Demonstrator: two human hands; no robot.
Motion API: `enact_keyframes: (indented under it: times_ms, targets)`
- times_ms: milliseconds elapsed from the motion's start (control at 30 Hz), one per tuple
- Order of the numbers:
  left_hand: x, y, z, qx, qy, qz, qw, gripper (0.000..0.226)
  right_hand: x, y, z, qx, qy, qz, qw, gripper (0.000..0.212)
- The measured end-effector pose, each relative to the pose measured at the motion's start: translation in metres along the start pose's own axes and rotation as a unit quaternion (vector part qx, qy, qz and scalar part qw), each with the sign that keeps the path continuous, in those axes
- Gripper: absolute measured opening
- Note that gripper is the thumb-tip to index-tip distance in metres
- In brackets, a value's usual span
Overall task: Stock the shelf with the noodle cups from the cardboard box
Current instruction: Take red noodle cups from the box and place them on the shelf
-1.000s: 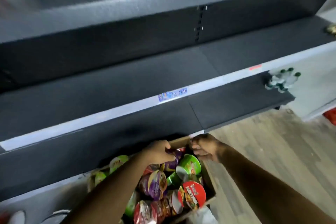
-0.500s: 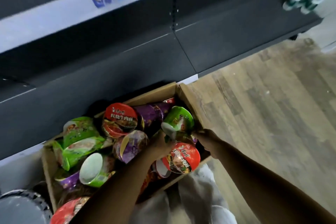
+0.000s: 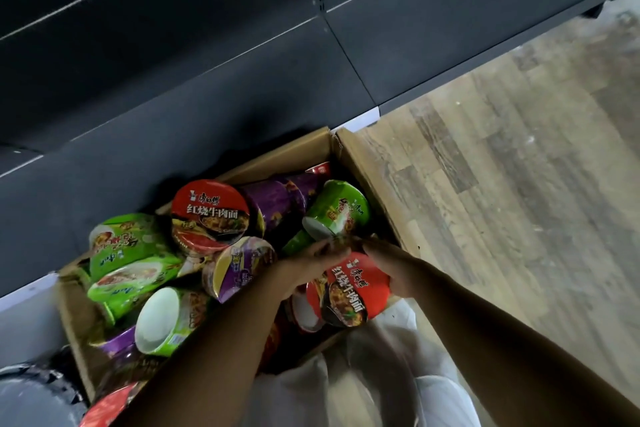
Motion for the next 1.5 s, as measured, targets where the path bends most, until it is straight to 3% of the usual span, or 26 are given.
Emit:
enact_keyframes:
  times_ms: [167,267,333,467,567,700,800,867,967,1067,1167,1267,1433,1500]
  targets:
    - [0.018,0.019,-0.031,0.015,0.007,-0.012,1.000,0.075,0.010,-0.012,-0.026,-0.051,-0.042,0.005,0.998,0.076]
    - [0.034,0.029,-0.063,0.015,0.006,-0.064,0.998,0.074,0.019,-0.028,-0.065,-0.049,-0.029,0.032,0.998,0.090]
    - [0.044,0.038,-0.093,0.015,-0.016,-0.136,0.991,0.085,0.022,-0.042,-0.094,-0.028,-0.025,0.045,0.998,0.084]
    - [0.066,0.059,-0.163,-0.038,-0.070,-0.206,0.975,0.080,0.021,-0.077,-0.165,0.007,-0.039,0.010,0.999,0.058]
    - [0.082,0.074,-0.223,-0.114,-0.127,-0.184,0.968,0.065,0.019,-0.106,-0.221,0.037,-0.025,-0.010,0.999,0.045]
    - [0.103,0.096,-0.302,-0.188,-0.148,-0.141,0.961,0.055,0.009,-0.146,-0.295,0.097,-0.036,-0.059,0.993,0.051]
    - [0.118,0.111,-0.363,-0.220,-0.102,-0.087,0.966,0.034,-0.002,-0.175,-0.352,0.115,-0.050,-0.096,0.988,0.052]
    - [0.129,0.118,-0.402,-0.250,-0.063,-0.051,0.965,0.049,-0.011,-0.193,-0.390,0.139,-0.061,-0.111,0.982,0.050]
    - [0.145,0.122,-0.458,-0.312,-0.042,-0.014,0.949,0.089,-0.027,-0.220,-0.442,0.175,-0.096,-0.134,0.971,0.045]
    - [0.160,0.122,-0.509,-0.388,-0.046,-0.014,0.921,0.101,-0.051,-0.243,-0.491,0.212,-0.128,-0.156,0.956,0.035]
    - [0.177,0.120,-0.553,-0.435,-0.034,-0.085,0.896,0.108,-0.078,-0.265,-0.532,0.259,-0.140,-0.168,0.941,0.036]
    - [0.190,0.113,-0.594,-0.483,-0.031,-0.119,0.867,0.105,-0.109,-0.282,-0.566,0.286,-0.174,-0.164,0.928,0.034]
    - [0.221,0.096,-0.649,-0.542,0.060,-0.177,0.819,0.095,-0.158,-0.308,-0.613,0.345,-0.202,-0.187,0.897,0.037]
    - [0.234,0.088,-0.667,-0.548,0.107,-0.200,0.805,0.081,-0.178,-0.318,-0.624,0.367,-0.222,-0.185,0.884,0.042]
Point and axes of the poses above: each hand's wrist, its own z-axis towards the middle knuckle, its own x-axis out of the back of the hand, y = z × x, the point moved 3 cm from there along z, towards the middle knuckle, and after that the axes turned 2 degrees about y, right-handed, at the moved point
